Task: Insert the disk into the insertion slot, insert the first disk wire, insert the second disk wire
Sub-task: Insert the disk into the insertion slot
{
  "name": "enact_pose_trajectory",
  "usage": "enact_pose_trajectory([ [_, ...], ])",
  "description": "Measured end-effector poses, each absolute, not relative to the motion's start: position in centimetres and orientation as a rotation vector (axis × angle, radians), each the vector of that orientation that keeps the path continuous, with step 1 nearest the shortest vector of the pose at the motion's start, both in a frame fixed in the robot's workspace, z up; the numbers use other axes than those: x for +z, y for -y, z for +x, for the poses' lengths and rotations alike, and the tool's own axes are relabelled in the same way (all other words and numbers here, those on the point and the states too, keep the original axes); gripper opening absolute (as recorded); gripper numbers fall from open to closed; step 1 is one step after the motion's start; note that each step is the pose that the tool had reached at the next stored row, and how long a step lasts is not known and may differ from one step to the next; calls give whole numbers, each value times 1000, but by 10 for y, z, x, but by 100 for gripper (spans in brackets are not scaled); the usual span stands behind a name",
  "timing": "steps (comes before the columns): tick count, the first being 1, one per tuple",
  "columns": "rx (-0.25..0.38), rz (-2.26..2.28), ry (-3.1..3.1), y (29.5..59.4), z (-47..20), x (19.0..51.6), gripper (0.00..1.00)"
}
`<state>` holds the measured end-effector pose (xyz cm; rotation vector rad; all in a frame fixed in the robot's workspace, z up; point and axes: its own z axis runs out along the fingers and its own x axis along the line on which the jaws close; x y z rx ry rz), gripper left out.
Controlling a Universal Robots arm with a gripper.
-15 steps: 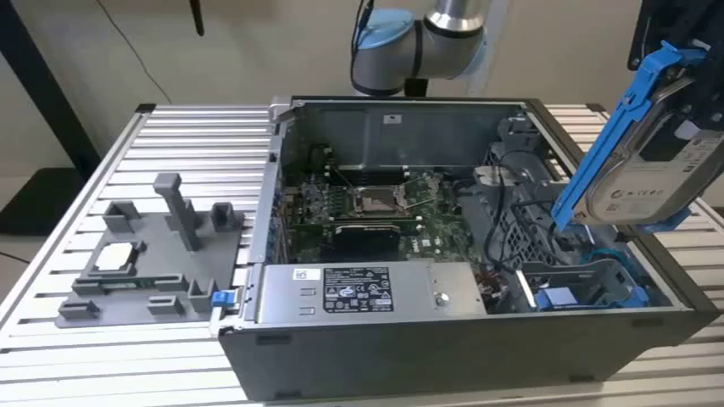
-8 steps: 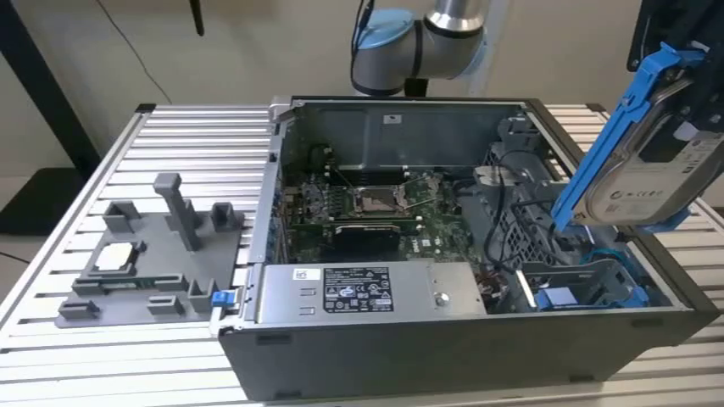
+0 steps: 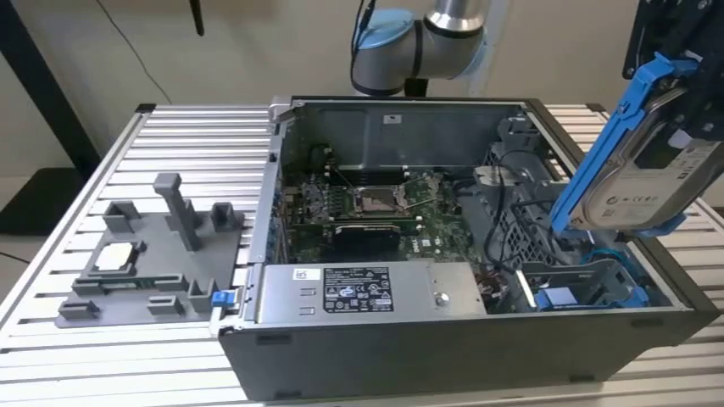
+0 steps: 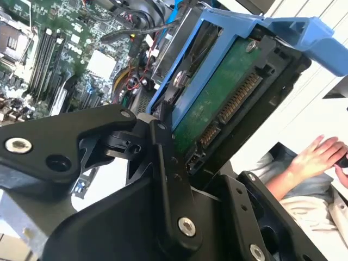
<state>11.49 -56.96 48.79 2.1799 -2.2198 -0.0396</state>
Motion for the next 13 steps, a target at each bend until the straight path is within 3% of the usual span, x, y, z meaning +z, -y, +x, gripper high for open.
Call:
enact_pose_trajectory([
  [13,-38,2179,2219,570,115,479,0],
])
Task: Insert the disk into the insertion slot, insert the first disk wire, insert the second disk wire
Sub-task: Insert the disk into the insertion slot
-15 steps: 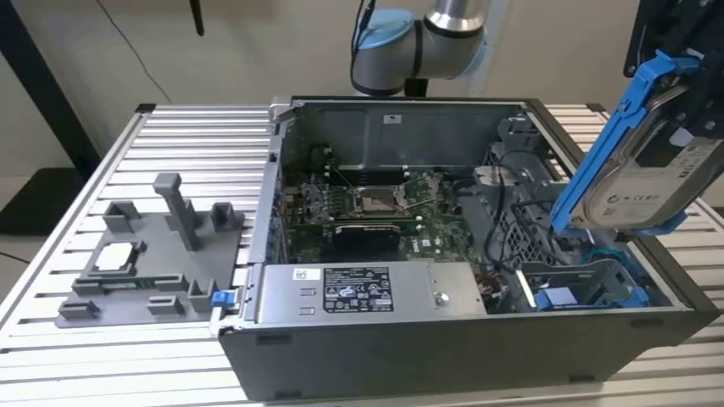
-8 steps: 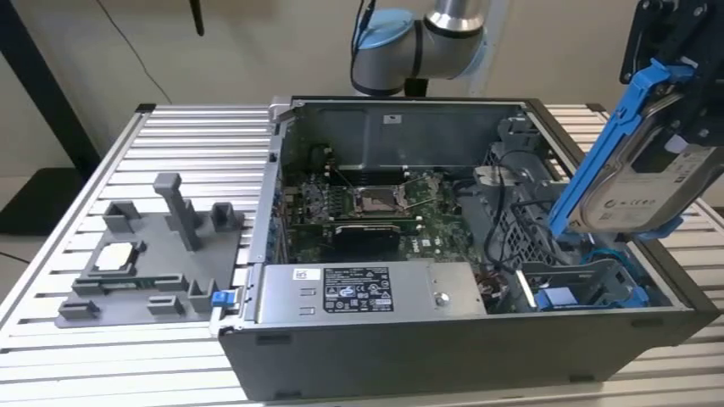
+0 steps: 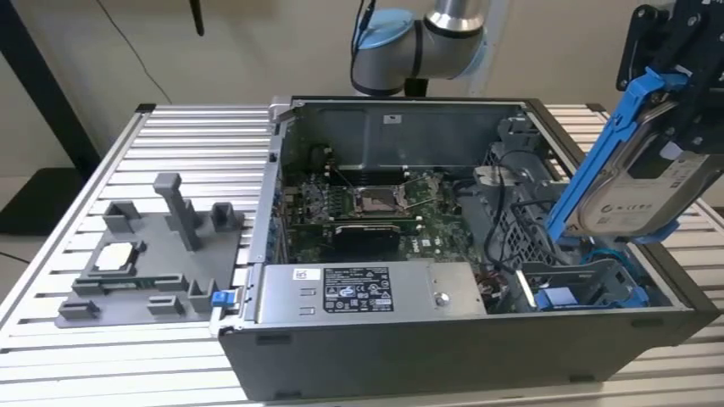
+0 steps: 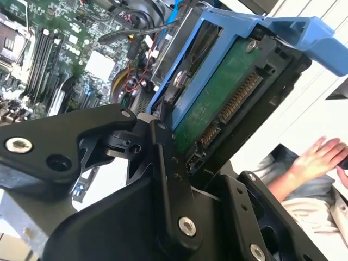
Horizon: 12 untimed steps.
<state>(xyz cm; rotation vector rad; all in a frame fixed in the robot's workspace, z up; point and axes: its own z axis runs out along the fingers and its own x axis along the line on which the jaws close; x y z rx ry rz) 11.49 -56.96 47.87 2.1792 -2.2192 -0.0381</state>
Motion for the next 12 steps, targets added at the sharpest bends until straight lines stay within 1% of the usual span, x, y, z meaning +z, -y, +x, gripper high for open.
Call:
enact_pose_trajectory([
  [12,-37,2179,2219,570,115,472,0],
])
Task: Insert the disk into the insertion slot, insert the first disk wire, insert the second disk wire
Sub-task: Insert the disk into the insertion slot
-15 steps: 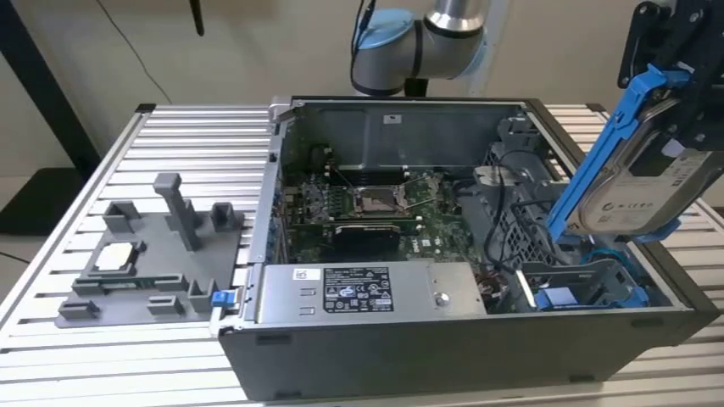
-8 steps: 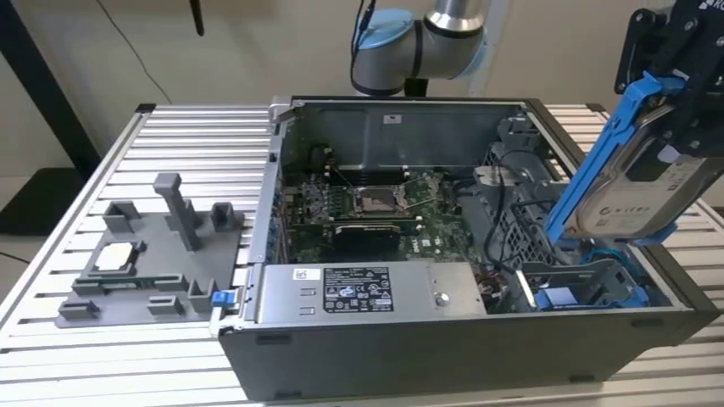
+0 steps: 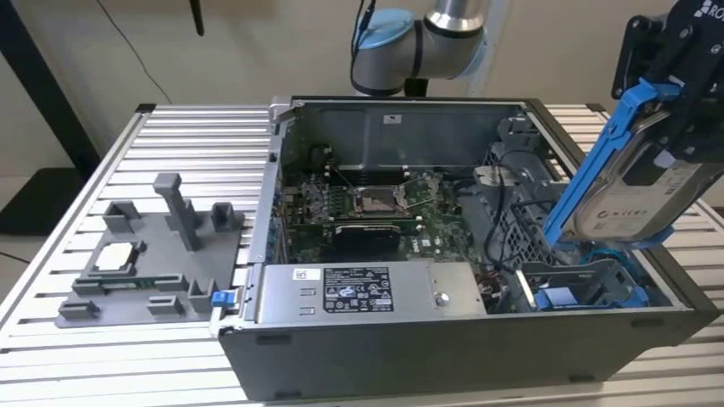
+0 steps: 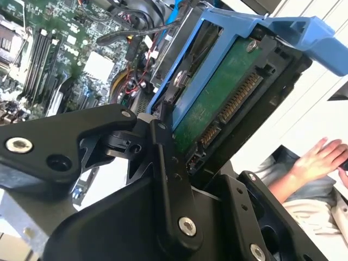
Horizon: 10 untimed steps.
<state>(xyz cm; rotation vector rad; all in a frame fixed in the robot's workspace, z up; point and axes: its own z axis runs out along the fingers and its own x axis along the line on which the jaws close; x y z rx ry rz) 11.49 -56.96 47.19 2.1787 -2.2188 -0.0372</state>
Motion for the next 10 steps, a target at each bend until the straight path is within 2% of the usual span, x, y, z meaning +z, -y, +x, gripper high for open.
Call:
enact_pose_trajectory([
  [10,-37,2179,2219,570,115,470,0],
])
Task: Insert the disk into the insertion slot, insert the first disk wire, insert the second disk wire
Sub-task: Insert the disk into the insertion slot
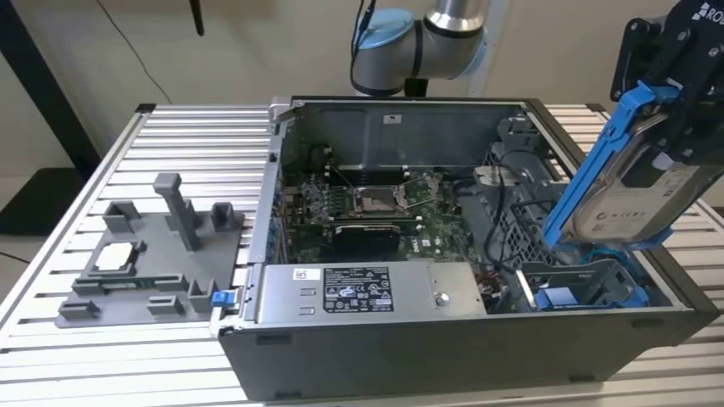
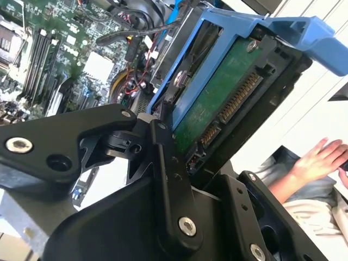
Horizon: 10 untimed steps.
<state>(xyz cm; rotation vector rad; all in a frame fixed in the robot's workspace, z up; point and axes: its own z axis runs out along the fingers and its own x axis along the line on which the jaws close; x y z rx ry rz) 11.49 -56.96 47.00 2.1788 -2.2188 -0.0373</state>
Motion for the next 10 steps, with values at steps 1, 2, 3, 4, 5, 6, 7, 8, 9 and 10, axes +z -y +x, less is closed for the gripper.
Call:
enact_pose_trajectory([
  [1,-37,2179,2219,570,115,470,0],
  [2,-37,2179,2219,570,115,469,0],
  [3,-37,2179,2219,570,115,469,0],
  [4,-37,2179,2219,570,115,468,0],
  [5,-37,2179,2219,570,115,467,0],
  [6,-37,2179,2219,570,115,467,0],
  [7,-37,2179,2219,570,115,466,0],
  [8,-37,2179,2219,570,115,466,0],
  [9,-37,2179,2219,570,115,465,0],
  [10,-37,2179,2219,570,115,464,0],
])
